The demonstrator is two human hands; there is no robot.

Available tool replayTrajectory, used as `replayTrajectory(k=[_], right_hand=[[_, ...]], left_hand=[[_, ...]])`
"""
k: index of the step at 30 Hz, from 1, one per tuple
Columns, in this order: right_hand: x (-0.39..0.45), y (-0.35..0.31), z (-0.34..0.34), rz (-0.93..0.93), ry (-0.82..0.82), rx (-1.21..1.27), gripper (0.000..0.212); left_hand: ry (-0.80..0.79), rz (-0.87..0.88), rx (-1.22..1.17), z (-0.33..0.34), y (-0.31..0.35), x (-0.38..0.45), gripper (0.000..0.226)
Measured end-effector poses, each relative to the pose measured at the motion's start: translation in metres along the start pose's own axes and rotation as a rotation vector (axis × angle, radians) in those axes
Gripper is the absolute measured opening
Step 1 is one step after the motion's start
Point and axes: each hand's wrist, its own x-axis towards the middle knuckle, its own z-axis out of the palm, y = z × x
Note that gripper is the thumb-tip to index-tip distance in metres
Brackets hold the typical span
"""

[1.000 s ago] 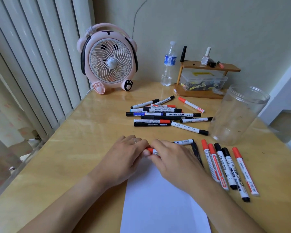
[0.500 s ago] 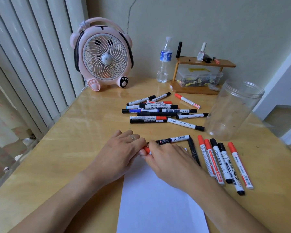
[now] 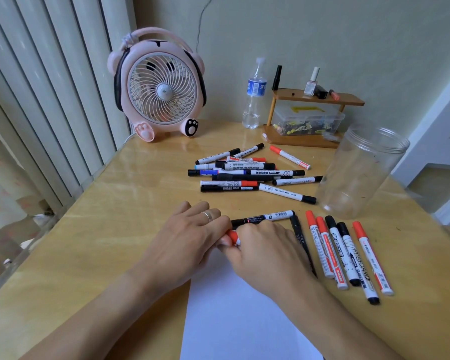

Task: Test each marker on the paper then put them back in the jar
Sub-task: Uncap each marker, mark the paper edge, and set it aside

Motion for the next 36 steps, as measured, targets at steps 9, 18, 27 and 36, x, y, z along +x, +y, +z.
replayTrajectory(k=[9, 18, 27, 36], right_hand=[[0.012, 0.009, 0.01, -0.265, 0.124, 0.018, 0.041], [0.012, 0.005, 0.012, -0.092, 0.071, -0.01, 0.056], [0.018, 0.032, 0.014, 0.088, 0.212, 0.535, 0.042], [0.024, 0.031, 0.022, 0.141, 0.058, 1.293, 0.024]], left_hand=[[-0.027, -0.048, 0.029, 0.004, -0.019, -0.003, 0.026], [-0.009, -0.011, 0.017, 0.007, -0.017, -0.001, 0.016], [-0.009, -0.407, -0.249, 0.018, -0.062, -0.014, 0.038], [-0.214, -0.483, -0.279, 0.025, -0.044, -0.013, 0.04]])
